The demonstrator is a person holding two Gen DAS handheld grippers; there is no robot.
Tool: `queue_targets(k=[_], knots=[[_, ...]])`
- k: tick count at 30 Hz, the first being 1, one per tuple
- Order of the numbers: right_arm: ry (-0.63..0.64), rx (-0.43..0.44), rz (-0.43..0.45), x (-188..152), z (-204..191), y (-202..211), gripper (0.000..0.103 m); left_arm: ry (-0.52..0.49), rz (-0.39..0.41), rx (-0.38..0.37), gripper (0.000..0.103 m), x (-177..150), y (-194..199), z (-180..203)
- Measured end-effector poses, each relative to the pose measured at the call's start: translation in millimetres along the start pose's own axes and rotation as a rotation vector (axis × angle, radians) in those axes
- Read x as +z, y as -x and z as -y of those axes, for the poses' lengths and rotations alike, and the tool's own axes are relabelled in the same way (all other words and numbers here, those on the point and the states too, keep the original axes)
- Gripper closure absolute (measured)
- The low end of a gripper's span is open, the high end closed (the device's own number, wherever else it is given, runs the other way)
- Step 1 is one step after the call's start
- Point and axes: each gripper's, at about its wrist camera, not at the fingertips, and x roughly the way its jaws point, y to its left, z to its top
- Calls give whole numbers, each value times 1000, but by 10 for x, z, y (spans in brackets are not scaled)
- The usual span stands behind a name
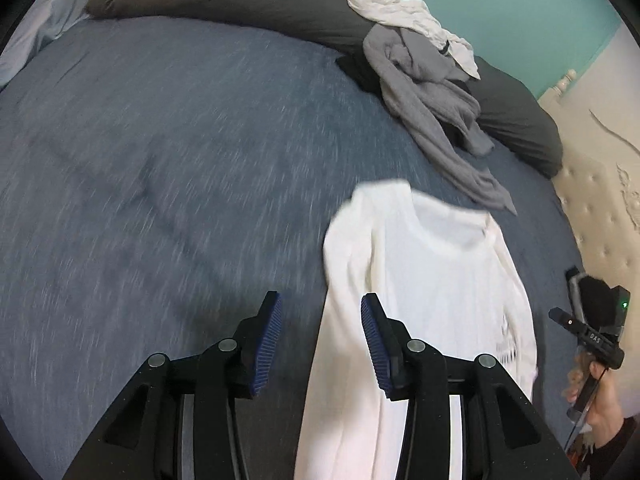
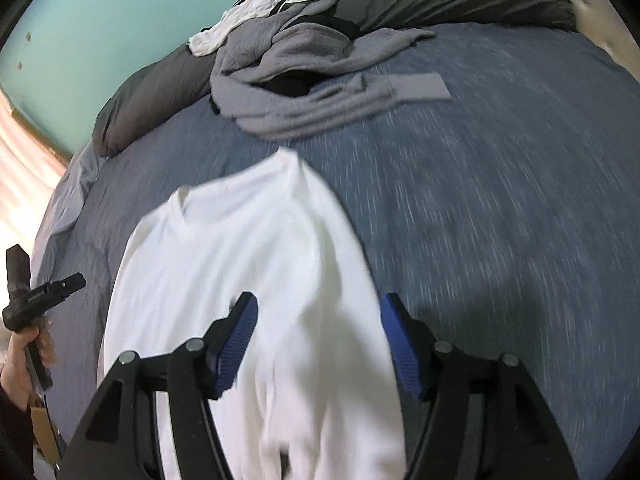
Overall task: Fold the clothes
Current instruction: 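Lower the white shirt flat onto the bed and open both grippers, then grasp the shirt's sleeve cuff with the left gripper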
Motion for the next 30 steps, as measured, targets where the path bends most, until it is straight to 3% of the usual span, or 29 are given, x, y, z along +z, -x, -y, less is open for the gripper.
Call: queue_targets(k=[7, 17, 30], knots=[[29, 3, -29, -733, -14, 403, 33, -45, -7, 18, 58, -722, 476, -141], [-28, 14, -60, -1378, 288, 920, 33, -141, -41, 13, 58, -1503, 908, -75], [-59, -7, -117, -1905, 386, 1094, 33, -138, -143, -13, 58, -2145, 869, -117]])
